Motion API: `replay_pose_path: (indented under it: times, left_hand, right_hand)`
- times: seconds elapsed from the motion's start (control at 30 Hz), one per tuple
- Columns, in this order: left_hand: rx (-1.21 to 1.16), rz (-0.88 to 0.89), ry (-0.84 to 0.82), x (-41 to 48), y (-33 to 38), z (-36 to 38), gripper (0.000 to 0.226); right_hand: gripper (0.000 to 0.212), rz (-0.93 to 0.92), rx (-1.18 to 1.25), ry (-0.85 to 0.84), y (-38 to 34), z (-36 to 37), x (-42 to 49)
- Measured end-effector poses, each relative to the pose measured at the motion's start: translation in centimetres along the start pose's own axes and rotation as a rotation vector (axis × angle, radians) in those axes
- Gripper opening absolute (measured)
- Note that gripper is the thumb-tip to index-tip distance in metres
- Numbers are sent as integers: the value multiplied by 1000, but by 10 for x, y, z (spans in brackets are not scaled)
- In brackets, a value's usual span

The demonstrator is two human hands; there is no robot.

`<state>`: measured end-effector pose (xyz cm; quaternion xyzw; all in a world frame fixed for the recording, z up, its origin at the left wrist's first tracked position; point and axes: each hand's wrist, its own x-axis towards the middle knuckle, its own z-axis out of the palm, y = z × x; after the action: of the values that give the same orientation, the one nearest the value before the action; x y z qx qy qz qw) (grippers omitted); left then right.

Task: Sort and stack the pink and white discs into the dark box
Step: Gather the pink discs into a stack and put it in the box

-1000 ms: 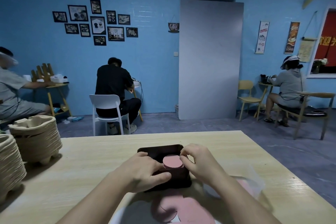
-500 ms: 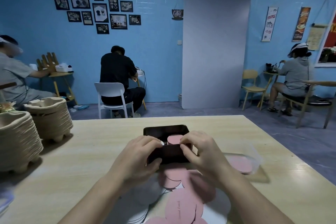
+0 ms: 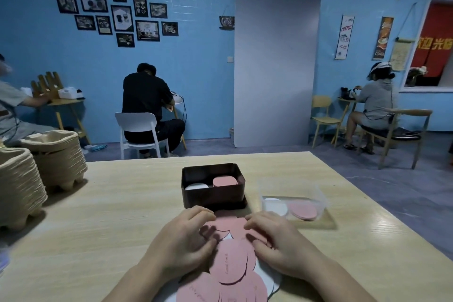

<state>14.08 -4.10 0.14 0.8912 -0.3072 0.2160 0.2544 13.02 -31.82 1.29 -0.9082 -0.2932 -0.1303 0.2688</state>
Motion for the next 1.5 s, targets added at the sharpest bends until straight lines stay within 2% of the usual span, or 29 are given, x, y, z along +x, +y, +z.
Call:
replay_pose_path:
  times: [0.2, 0.4, 0.6, 0.73, 0.87, 1.0, 1.13, 1.33, 1.5]
  left_hand:
    - [27, -15, -48, 1, 0, 1, 35]
    - [-17, -37, -24, 0, -1, 2, 30]
    - [-40, -52, 11, -1, 0, 0, 26]
    - [-48, -60, 1, -1, 0, 0, 26]
    - [-34, -63, -5, -2, 0, -2, 25]
    - [-6, -51, -13, -2, 1, -4, 24]
    - [74, -3, -54, -1, 5, -5, 21]
    - [126, 61, -143, 8, 9, -8, 22]
    - [96, 57, -270, 12, 11, -9, 57]
  right_hand:
    - [45, 9, 67, -113, -10, -3, -1]
    - [59, -113, 114, -259, -33, -3, 12]
    - [51, -113, 138, -336, -34, 0, 19]
    - [56, -117, 116, -359, -27, 2, 19]
    - [44, -117, 197, -268, -25, 3, 17]
    - [39, -9, 318, -73, -15, -1, 11]
    - [37, 22, 183, 143, 0, -2, 6]
    - [39, 22, 88, 159, 10, 12, 2]
    - [35, 17, 92, 175, 13, 13, 0]
